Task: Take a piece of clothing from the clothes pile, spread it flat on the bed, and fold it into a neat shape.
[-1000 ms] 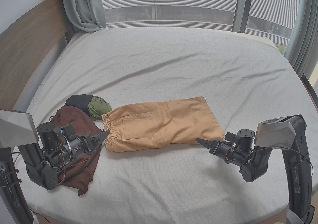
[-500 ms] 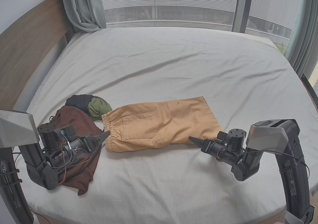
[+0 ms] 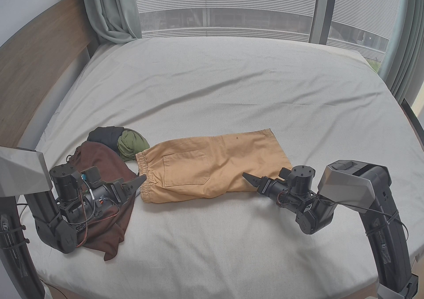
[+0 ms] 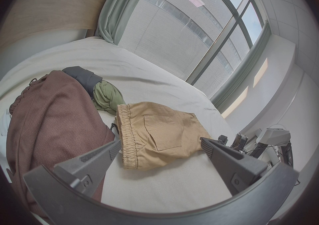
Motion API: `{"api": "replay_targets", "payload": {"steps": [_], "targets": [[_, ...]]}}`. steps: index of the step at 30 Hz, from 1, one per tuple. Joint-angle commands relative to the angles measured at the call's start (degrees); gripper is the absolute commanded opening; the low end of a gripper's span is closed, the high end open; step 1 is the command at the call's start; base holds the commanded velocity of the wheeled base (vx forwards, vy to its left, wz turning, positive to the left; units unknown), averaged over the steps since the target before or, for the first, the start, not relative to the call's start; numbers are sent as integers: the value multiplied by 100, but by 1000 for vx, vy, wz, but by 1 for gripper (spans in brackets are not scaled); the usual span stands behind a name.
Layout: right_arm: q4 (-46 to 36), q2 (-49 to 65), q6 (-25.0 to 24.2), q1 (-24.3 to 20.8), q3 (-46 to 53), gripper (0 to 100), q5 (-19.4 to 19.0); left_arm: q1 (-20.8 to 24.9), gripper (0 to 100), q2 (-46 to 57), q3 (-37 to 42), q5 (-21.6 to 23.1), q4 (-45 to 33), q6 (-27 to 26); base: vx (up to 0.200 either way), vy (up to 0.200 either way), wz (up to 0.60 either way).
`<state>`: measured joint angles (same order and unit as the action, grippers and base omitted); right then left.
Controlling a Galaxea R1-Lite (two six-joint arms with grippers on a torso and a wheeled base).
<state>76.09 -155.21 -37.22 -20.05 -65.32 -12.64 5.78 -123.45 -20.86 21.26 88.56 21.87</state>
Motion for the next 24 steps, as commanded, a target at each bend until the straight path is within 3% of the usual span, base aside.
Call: {"api": "replay_targets", "payload": {"steps": [1,7,8,18,24], "targets": [[-33,-141,-5,-25,-139,100,25,2,100,-12,3,1,3,1,0,0,0],[-24,-141,-14,-16,-139,100,34,2,100,-38,3,18,3,1,0,0,0],[-24,-150,-14,-16,-139,0,25,-7,100,-38,3,18,3,1,0,0,0],[90,-123,-14,-16,45,0,25,-24,100,-144,3,27,12,-7,0,0,0],[573,61,13,-16,599,0,34,-59,100,-197,3,36,12,-7,0,0,0]]}}
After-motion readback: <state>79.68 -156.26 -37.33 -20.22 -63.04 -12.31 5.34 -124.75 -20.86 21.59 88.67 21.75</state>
